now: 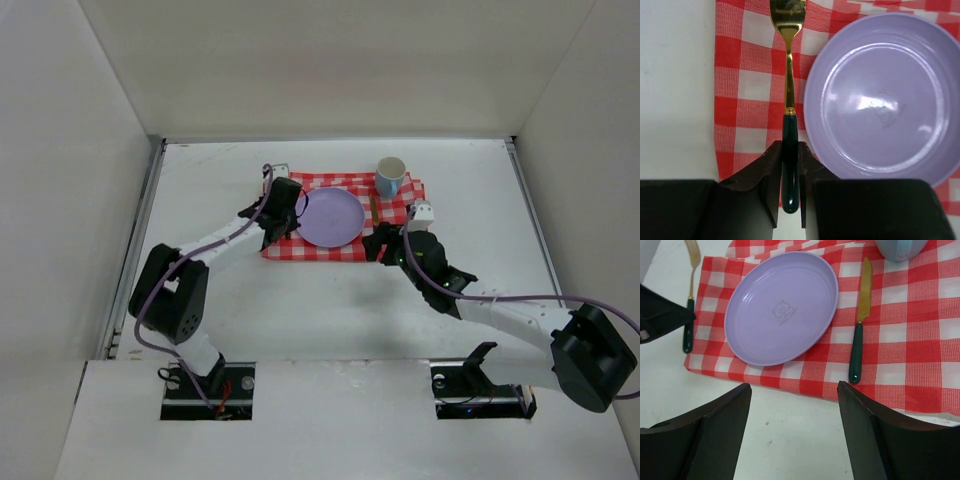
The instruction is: Set the dinner table for one person
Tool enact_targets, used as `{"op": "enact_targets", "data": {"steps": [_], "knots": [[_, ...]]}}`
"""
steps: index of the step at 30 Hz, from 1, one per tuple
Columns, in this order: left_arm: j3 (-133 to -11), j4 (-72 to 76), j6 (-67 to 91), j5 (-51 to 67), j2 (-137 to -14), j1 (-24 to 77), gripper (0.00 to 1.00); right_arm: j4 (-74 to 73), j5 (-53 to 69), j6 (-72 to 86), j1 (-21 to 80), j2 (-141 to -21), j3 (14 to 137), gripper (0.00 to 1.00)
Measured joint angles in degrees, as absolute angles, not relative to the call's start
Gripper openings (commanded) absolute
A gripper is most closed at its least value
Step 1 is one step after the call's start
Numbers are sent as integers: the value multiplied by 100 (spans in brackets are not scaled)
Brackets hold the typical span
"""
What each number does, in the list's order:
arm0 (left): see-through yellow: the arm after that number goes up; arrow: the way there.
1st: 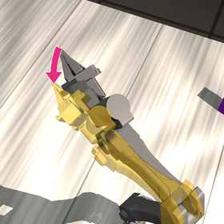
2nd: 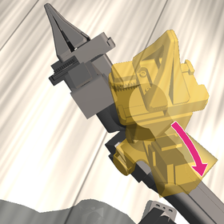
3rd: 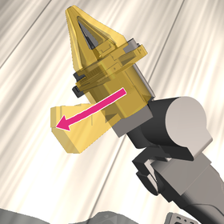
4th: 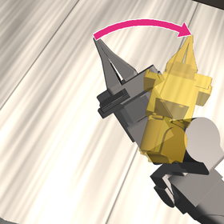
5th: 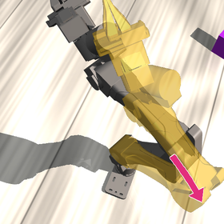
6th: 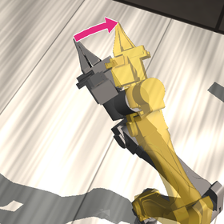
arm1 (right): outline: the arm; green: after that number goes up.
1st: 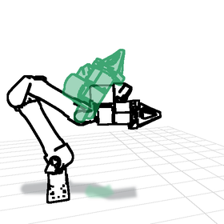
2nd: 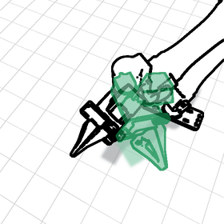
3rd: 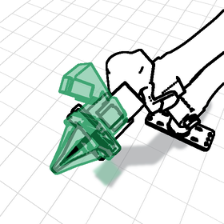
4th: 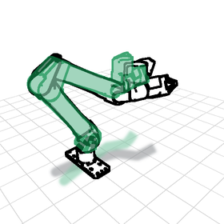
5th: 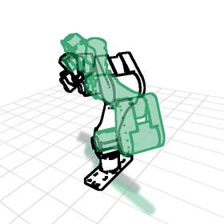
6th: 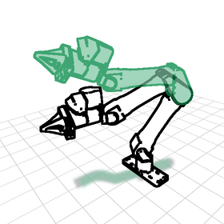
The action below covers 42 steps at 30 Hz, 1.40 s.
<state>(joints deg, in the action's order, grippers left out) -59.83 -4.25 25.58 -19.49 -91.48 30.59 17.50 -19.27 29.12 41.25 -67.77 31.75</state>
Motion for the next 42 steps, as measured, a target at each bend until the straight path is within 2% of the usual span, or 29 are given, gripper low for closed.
{"op": "enact_targets", "data": {"steps": [6, 18, 21, 26, 32, 35, 38, 40, 42], "knots": [[-6305, -462, 2211, -1892, -9970, 2812, 2, 1820, -1953, 2941, 4093, -6772, 3173, 76], [-6455, -582, 2043, -1953, -10383, 2816, 10, 1850, -1970, 2943, 4084, -6775, 3173, 78], [-6455, -582, 2045, -1992, -10484, 2814, 15, 1848, -1973, 2941, 4082, -6779, 3173, 79], [-6449, -580, 2045, -2080, -10481, 2821, 30, 1850, -1973, 2945, 4049, -6779, 3173, 80], [-5918, -480, 2158, -2200, -9664, 2930, 37, 1859, -2018, 2954, 4018, -6661, 3109, 79], [-5411, -220, 2329, -2235, -8621, 2989, 37, 1861, -2060, 2961, 4012, -6484, 3026, 67], [-4971, 38, 2644, -2276, -7529, 2943, 37, 1916, -2163, 2976, 4005, -6184, 2873, 35], [-4644, 198, 2910, -2324, -6921, 2799, 37, 1990, -2283, 3022, 3962, -5966, 2757, 17], [-4254, 248, 3197, -2412, -6449, 2598, 38, 2012, -2456, 3120, 3854, -5754, 2663, 10]]}}
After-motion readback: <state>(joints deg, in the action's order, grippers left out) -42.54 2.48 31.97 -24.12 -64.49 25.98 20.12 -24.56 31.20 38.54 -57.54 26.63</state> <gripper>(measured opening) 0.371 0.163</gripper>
